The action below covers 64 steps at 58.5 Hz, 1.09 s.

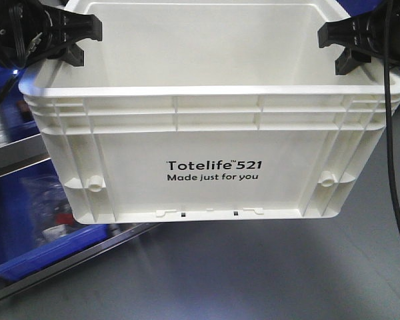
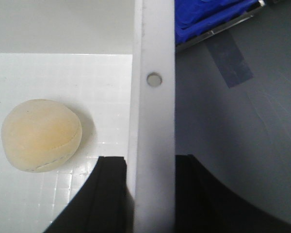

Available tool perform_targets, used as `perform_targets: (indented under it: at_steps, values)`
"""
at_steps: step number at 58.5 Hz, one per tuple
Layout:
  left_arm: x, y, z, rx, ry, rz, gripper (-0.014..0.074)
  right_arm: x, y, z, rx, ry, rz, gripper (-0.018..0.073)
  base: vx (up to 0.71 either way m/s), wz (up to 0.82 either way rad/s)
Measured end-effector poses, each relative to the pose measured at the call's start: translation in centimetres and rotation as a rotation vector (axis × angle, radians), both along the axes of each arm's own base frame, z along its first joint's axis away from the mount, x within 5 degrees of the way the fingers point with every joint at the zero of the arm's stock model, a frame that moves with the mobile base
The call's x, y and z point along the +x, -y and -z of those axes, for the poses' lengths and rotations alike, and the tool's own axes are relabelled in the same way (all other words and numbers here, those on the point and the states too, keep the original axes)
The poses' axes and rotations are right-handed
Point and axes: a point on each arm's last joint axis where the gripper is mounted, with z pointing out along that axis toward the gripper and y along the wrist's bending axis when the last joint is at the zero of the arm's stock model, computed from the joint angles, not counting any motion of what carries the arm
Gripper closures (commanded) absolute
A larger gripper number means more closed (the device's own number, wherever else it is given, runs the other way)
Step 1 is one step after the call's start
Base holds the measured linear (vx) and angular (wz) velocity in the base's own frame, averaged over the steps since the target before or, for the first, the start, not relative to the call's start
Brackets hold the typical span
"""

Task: Place moving items into box and shelve
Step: 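Carry the tote in both grippers toward the blue-bin shelf rack, then align the held tote above the shelf's roller track with both grippers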

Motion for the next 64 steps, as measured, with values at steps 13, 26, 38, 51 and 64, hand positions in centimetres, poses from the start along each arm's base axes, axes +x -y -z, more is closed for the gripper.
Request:
perform_targets:
  at_steps: [13,26,38,51,64]
  values:
    - [0.00,0.00,0.00,0.000,0.000,0.000,0.0597,0.01,0.00,0.00,0.000,0.001,0.000,0.0560,0.04,0.67]
    - [0.00,-0.01,0.00,0.002,0.000,0.000,0.0597,0.01,-0.01,-0.01,0.001,0.001,0.000,0.0560,0.00,0.60]
    - [-0.03,-0.02,0.03,0.003,-0.004,-0.001,0.0597,0.01,-0.03,-0.01,0.003,0.001,-0.001,0.0560,-0.01,0.43]
    - [-0.03,-0.01,0.03,0.001,-0.005,0.000,0.0597,0.00,-0.01,0.00,0.001,0.000,0.000,0.0560,0.00,0.21]
    - [-0.04,0.00,0.03,0.000,-0.005,0.000,0.0597,0.00,0.00,0.00,0.000,0.000,0.000,0.0560,0.03,0.17]
